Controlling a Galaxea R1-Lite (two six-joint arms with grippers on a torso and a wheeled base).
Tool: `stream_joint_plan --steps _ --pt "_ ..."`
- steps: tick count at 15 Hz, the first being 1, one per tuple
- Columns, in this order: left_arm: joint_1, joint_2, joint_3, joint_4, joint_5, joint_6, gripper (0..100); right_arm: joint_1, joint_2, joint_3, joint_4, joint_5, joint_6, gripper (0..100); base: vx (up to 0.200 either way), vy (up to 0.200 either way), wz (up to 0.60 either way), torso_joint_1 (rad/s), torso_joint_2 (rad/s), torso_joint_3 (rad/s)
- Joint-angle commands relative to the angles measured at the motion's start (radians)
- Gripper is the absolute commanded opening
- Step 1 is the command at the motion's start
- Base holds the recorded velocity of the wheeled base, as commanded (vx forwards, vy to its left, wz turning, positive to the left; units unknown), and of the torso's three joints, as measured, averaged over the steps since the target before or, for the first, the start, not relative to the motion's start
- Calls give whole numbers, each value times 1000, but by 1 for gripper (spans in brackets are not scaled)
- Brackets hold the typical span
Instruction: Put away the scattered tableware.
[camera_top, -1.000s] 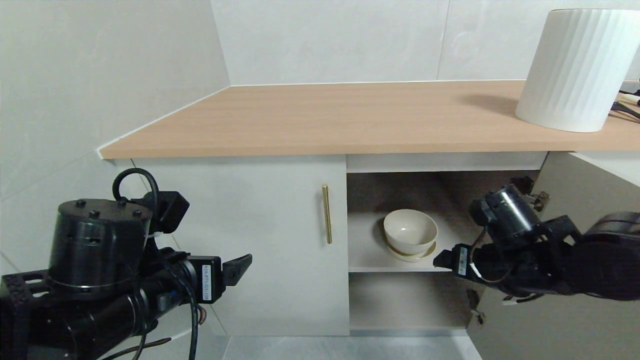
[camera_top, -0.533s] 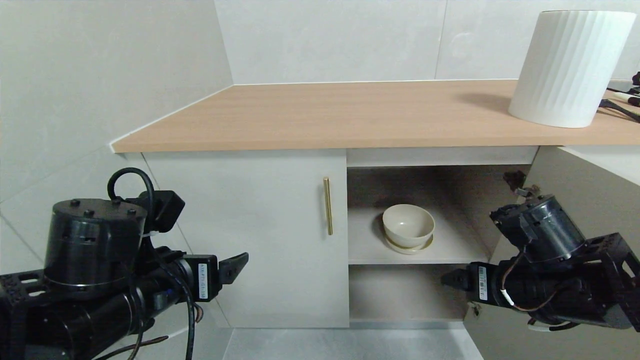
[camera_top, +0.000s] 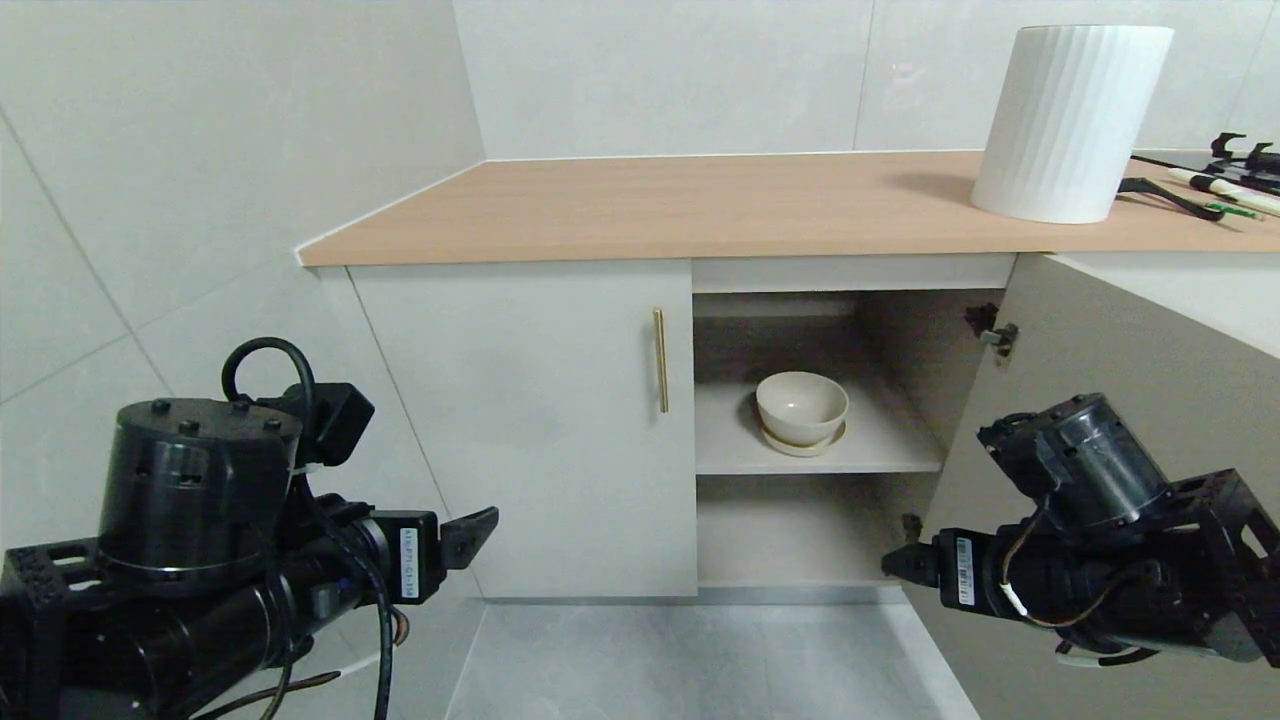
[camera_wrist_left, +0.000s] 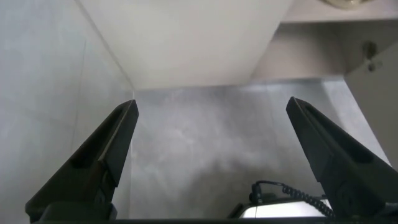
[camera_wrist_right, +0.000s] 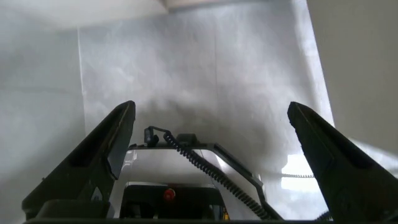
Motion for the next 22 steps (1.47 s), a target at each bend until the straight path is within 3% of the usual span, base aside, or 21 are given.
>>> stream_joint_plan --steps 1,7,16,22 --pt "0 2 1 0 1 -1 100 0 4 3 0 0 -1 100 -200 0 0 7 2 2" --pt "2 2 7 0 1 -1 100 2 4 14 0 0 -1 100 -200 0 0 3 3 2" --pt "2 5 15 0 2 3 100 -3 -132 62 54 -6 -103 100 0 0 0 0 0 0" --pt "2 7 15 0 2 1 100 -4 -181 57 118 -7 -151 100 -200 -200 0 6 2 2"
